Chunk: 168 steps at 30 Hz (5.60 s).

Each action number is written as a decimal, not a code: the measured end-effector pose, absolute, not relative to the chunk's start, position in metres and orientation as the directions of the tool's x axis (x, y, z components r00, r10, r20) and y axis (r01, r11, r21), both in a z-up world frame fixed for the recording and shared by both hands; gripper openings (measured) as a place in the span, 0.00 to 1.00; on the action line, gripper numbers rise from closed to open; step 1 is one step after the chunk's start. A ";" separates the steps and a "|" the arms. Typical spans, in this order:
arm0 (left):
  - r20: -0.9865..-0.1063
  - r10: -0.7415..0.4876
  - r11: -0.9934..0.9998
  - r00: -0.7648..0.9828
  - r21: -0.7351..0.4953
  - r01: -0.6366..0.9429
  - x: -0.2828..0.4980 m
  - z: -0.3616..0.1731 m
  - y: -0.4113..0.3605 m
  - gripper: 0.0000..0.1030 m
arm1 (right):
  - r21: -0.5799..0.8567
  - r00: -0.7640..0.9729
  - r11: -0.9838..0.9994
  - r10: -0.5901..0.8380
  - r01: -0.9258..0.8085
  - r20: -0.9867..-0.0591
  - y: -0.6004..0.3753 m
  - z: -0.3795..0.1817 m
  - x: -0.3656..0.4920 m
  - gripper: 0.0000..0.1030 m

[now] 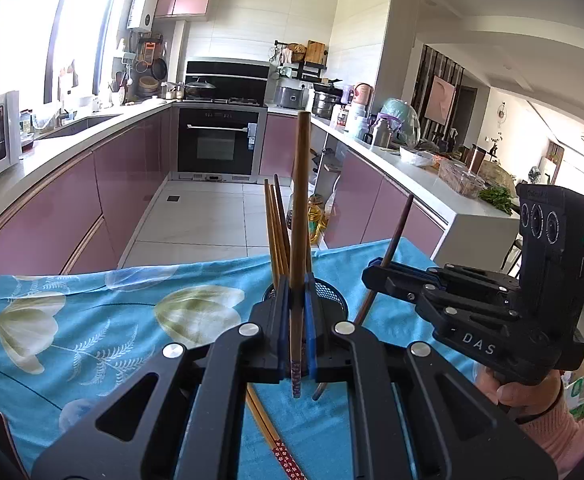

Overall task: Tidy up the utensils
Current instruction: 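Lower the chopsticks into the mesh cup with both tools, then open both tools and withdraw them toward the last chopstick pair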

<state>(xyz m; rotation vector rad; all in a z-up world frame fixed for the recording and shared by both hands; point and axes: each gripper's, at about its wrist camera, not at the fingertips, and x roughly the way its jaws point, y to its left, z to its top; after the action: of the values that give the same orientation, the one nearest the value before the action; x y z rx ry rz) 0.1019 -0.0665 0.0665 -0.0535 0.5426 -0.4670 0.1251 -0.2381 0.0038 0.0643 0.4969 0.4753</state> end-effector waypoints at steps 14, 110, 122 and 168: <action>-0.425 -0.462 0.885 0.779 -0.156 0.439 0.095 0.095 -0.068 0.07 | 0.173 0.805 0.880 0.474 -0.442 -0.355 -0.252 0.043 0.112 0.05; -0.607 -0.427 0.890 0.670 -0.153 0.429 0.222 0.019 -0.126 0.08 | 0.215 0.741 0.908 0.417 -0.359 -0.527 -0.239 0.001 0.208 0.05; -0.607 -0.423 0.896 0.673 -0.171 0.409 0.214 -0.003 -0.107 0.14 | 0.211 0.746 0.915 0.402 -0.342 -0.531 -0.241 -0.008 0.201 0.12; -0.660 -0.184 0.982 0.728 -0.094 0.163 0.083 -0.074 0.002 0.81 | 0.172 0.477 0.859 0.422 -0.482 -0.771 -0.156 -0.134 0.091 0.36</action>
<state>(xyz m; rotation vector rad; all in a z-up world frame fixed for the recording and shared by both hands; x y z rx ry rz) 0.0832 0.0024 -0.0735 -0.0303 0.7304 -0.1916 0.0908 -0.1561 -0.1345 -0.0719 0.9209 0.5528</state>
